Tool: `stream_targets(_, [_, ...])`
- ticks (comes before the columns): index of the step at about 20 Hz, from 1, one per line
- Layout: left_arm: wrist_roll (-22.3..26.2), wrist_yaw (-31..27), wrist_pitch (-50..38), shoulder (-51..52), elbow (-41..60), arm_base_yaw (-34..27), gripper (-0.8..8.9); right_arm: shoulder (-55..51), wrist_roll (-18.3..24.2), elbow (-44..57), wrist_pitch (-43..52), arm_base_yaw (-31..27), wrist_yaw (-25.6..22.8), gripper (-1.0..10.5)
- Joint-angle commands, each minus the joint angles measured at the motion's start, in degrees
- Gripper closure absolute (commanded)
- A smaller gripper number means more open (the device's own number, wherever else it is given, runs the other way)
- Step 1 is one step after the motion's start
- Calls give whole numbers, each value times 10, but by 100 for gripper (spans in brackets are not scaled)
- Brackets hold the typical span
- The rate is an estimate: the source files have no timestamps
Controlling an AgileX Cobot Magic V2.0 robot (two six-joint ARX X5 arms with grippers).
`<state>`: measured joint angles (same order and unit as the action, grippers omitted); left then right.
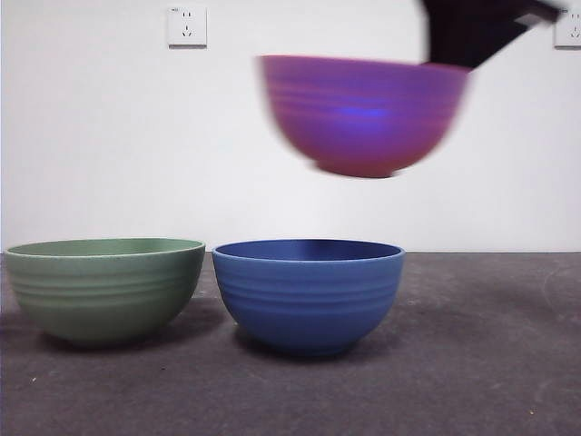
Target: Pick up the green bowl on the top,put the green bowl on the left,pick up the red bowl in the middle,put the red bowl on the right
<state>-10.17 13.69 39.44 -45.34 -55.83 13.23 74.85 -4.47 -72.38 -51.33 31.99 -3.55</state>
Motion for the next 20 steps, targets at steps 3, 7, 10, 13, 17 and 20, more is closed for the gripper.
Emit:
stream_targets(3, [-4, 0, -2, 1, 2, 0, 437, -66, 0, 2, -102, -74, -73, 955])
stream_targets(7, [-4, 0, -4, 1, 2, 0, 436, -121, -2, 52, -105, -136, -69, 955])
stream_targets(10, [-4, 0, -4, 1, 2, 0, 437, -127, -6, 111, -66, -158, -69, 955])
stream_targets(13, [-4, 0, -4, 1, 2, 0, 436, -106, -7, 164, 22, -164, -29, 956])
stream_targets(17, [-3, 0, -3, 1, 2, 0, 437, -31, -12, 170, 107, -166, -4, 955])
stream_targets(20, [-3, 0, -3, 1, 2, 0, 436, 27, -13, 170, 151, -166, 7, 949])
